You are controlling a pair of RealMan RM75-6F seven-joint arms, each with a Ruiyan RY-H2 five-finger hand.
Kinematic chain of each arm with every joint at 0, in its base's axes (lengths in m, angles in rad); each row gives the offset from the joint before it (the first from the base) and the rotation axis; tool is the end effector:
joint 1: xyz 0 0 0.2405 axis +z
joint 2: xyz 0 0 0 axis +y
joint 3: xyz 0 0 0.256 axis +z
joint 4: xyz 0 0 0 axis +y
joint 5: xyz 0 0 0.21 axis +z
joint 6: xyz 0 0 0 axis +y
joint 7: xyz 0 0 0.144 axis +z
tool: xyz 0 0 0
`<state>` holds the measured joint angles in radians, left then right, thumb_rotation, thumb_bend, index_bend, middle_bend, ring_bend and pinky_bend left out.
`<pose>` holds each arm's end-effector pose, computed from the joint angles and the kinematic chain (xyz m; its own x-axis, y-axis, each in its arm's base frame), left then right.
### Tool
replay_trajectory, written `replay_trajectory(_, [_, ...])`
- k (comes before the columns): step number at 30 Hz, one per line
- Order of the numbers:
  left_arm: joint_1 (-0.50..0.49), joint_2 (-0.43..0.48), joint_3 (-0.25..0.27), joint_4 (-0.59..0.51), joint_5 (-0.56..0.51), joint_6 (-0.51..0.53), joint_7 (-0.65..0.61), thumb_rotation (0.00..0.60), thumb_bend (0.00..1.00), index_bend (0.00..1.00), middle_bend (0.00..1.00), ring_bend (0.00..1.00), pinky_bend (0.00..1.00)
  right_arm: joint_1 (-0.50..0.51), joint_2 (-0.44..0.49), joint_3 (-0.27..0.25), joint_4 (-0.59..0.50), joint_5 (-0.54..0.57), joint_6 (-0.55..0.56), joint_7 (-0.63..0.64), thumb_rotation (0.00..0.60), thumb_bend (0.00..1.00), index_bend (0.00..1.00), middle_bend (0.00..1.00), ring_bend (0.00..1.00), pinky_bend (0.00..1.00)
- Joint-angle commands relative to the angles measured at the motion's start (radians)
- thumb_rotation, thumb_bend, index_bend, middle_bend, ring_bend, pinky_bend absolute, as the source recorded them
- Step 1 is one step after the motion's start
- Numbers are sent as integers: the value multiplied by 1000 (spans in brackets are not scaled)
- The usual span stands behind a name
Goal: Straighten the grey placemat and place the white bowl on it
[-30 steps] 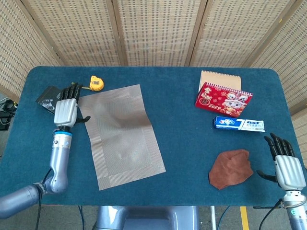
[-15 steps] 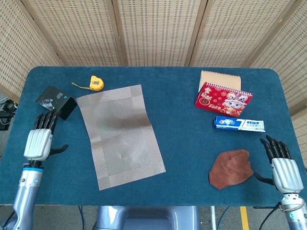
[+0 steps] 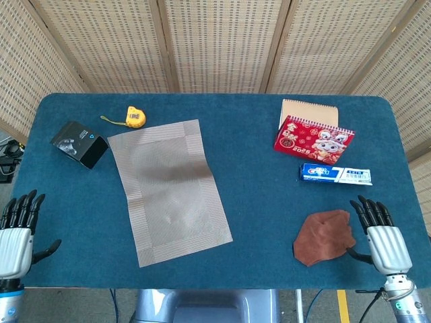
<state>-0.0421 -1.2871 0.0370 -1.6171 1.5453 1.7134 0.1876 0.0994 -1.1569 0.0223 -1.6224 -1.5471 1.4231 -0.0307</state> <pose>-0.2894 0.1477 0.1239 0.4101 -0.1158 0.9047 0.9112 0.0080 -0.4120 -0.3020 -0.1784 0.1314 0.3877 -0.0877 0.9176 -0.9212 -0.0731 0.3822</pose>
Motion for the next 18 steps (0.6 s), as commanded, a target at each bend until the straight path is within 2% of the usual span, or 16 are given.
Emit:
replay_trajectory(1, [18,9,-8,14,-2,17,-30,600,108,0,0,0,0,13,-27,-15,9,-37,-10,-20,600,0,103,0,0,0])
replay_trajectory(9, [31,10,-26,64,-33,-9,-93,600,108,0,0,0,0,83,-115,-28,-30,-78,-113,-158,600,0,133,0,0,0])
replay_trajectory(13, [38,17,-37,78,-33,-9,-130,600,109,0,0,0,0,134,-230,-26,-46,-68,-204,-263,600,0,141,0,0,0])
replay_trajectory(18, [40,20,-42,80,-33,-14,-146,600,108,0,0,0,0,162,-305,-18,-27,-42,-253,-301,600,0,161,0,0,0])
